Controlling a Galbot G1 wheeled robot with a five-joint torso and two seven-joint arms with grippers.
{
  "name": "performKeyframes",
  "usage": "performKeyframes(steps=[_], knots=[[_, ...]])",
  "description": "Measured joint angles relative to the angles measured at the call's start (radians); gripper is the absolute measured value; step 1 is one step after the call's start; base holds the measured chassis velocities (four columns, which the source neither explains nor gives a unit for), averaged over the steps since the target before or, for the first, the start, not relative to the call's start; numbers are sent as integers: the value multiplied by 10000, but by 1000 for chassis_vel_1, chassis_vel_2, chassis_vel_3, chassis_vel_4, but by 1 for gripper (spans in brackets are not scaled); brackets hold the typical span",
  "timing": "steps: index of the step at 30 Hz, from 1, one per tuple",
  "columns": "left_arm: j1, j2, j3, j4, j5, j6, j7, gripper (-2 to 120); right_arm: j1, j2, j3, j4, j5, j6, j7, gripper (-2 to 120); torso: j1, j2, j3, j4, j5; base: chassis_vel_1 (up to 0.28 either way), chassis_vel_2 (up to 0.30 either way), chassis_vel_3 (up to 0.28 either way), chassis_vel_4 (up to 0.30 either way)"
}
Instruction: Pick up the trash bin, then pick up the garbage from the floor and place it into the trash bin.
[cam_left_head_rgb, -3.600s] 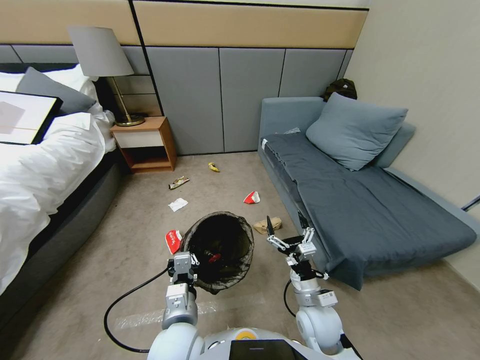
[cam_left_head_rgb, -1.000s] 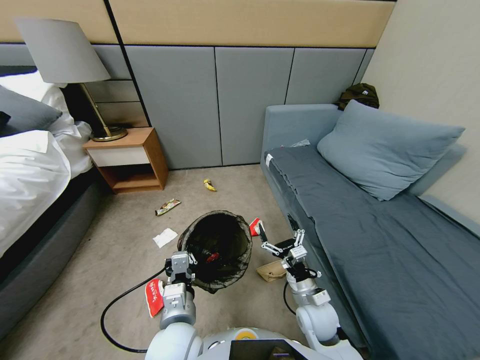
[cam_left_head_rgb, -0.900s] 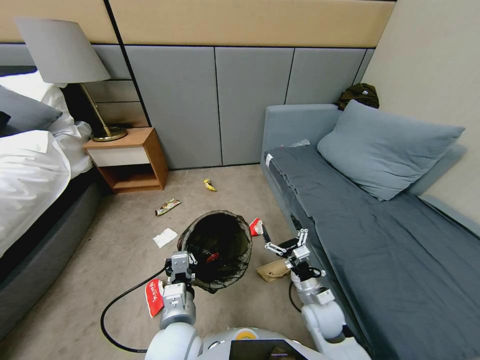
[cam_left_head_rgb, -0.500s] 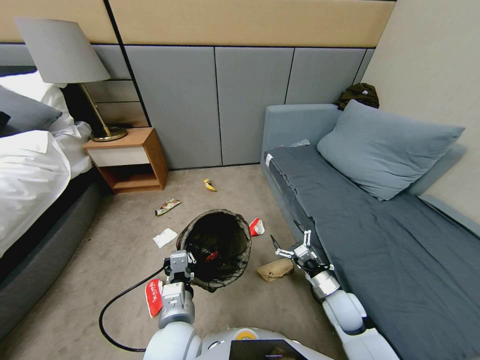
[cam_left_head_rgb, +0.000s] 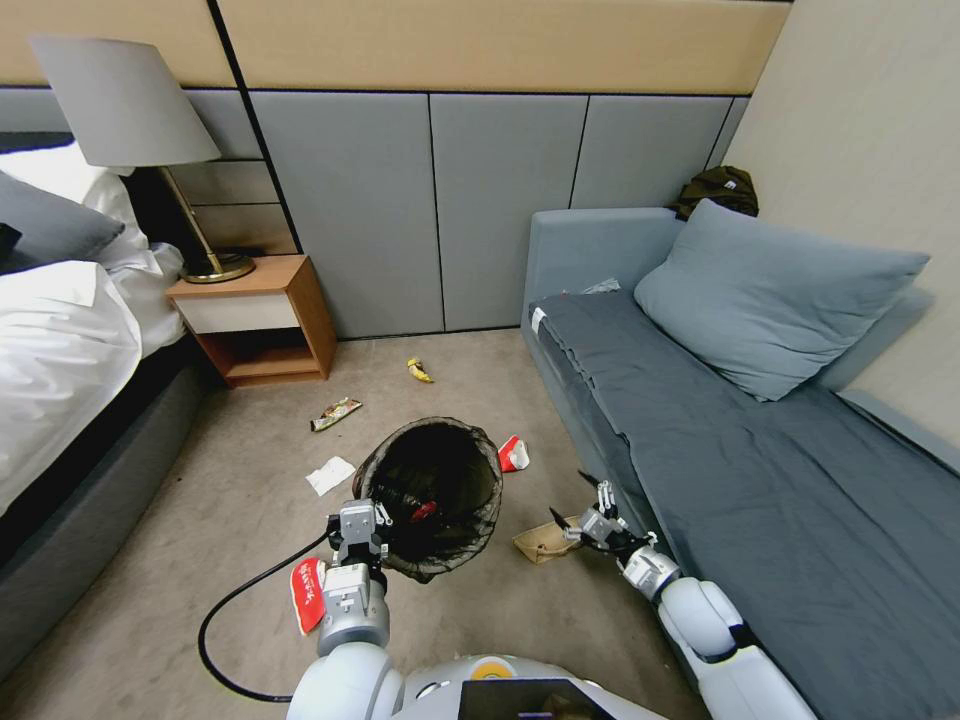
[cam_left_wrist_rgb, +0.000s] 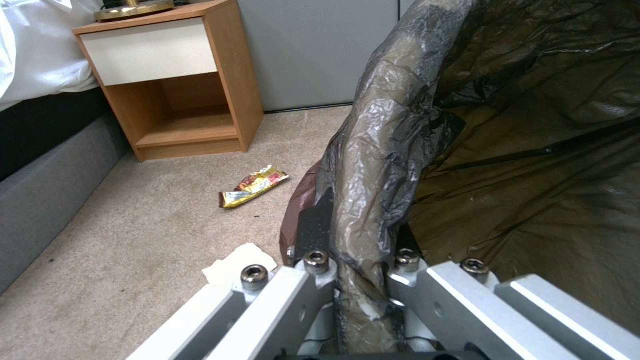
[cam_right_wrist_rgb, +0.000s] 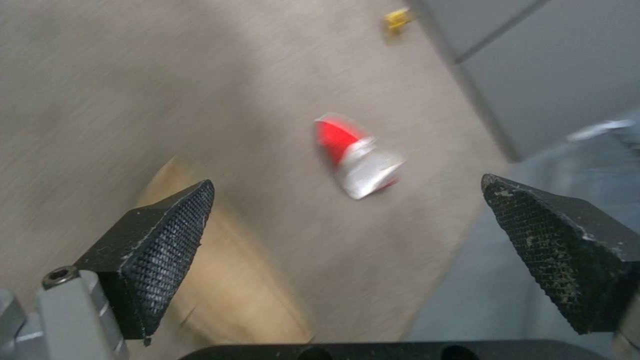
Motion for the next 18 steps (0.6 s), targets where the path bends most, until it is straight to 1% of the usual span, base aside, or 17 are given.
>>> performKeyframes(steps=[2, 3, 6, 7, 8, 10, 12, 18], knots=[[9, 1, 0, -7, 2, 0, 1, 0, 121, -4, -4, -304, -100, 127, -320, 100, 0, 0, 0, 0, 1, 0, 0, 0, 0], [9, 1, 0, -7, 2, 0, 1, 0, 121, -4, -4, -304, -100, 127, -320, 100, 0, 0, 0, 0, 1, 0, 0, 0, 0], [49, -9, -6, -34, 25, 1, 4, 0, 434, 146, -59, -1139, -388, 478, -878, 100, 0, 0, 0, 1, -1, 0, 0, 0, 0], [49, -9, -6, -34, 25, 1, 4, 0, 434, 146, -59, -1139, -388, 478, -878, 100, 0, 0, 0, 1, -1, 0, 0, 0, 0], [64, -15, -9, -40, 37, 4, 5, 0, 560, 232, -86, -1452, -528, 684, -1092, 100, 0, 1, -1, 2, -2, 0, 0, 0, 0], [69, -20, -10, -46, 46, 5, 4, 0, 630, 273, -109, -1632, -594, 790, -1179, 100, -1, 0, 0, 3, -4, 0, 0, 0, 0], [87, -42, -13, -55, 72, 7, 4, 0, 826, 422, -158, -2122, -733, 1023, -1449, 100, 0, 1, -1, 3, -2, 0, 0, 0, 0], [122, -57, -18, -55, 102, 8, 3, 0, 1247, 685, -281, -3080, -891, 1266, -1560, 100, -1, 1, -1, 4, 1, 0, 0, 0, 0]])
